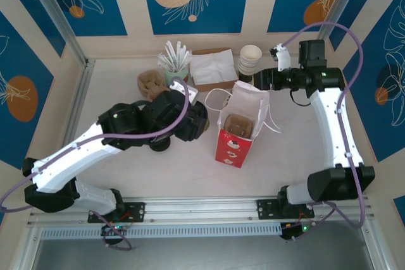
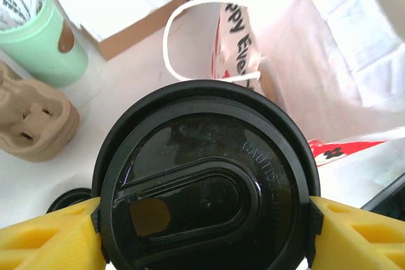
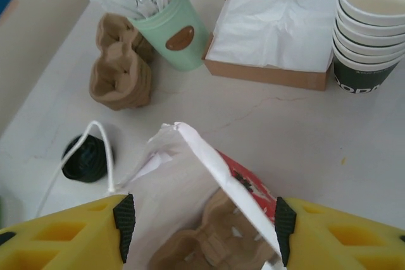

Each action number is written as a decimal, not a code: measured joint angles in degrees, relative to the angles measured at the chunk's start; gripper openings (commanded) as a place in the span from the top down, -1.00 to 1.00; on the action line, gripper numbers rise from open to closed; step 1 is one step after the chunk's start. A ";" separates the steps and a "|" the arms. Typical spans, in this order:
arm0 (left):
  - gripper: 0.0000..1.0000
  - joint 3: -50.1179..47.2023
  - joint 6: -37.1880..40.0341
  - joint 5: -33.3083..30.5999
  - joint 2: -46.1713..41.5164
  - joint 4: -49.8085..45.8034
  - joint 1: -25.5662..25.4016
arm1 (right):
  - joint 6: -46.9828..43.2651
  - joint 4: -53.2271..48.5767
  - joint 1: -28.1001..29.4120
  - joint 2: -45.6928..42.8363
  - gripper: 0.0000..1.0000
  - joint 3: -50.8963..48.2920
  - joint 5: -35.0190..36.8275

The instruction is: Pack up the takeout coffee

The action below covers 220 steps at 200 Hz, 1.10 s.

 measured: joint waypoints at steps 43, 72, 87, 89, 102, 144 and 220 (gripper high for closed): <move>-0.54 13.53 3.74 3.21 4.83 -4.22 0.20 | -10.12 -3.41 0.72 7.58 -0.32 0.68 -1.60; -0.55 21.57 5.92 6.38 9.20 -6.08 0.46 | -14.99 -4.94 0.90 9.46 -0.32 0.85 -2.93; -0.54 24.70 6.71 8.15 11.47 -6.67 0.87 | -16.98 -6.01 1.01 10.27 -0.31 1.62 -4.07; -0.55 25.00 6.73 8.39 11.80 -6.73 0.96 | -17.25 -6.10 1.05 10.40 -0.31 1.75 -4.26; -0.55 26.86 7.17 9.84 13.66 -6.80 1.42 | -18.56 -6.78 1.33 11.37 -0.27 2.60 -5.16; -0.54 28.79 7.78 14.12 18.47 -6.71 2.75 | -21.66 -8.68 4.42 14.45 0.36 4.70 -5.90; -0.54 28.79 7.76 17.03 20.26 -4.79 4.48 | -11.54 -3.54 8.04 14.62 0.81 5.35 -3.45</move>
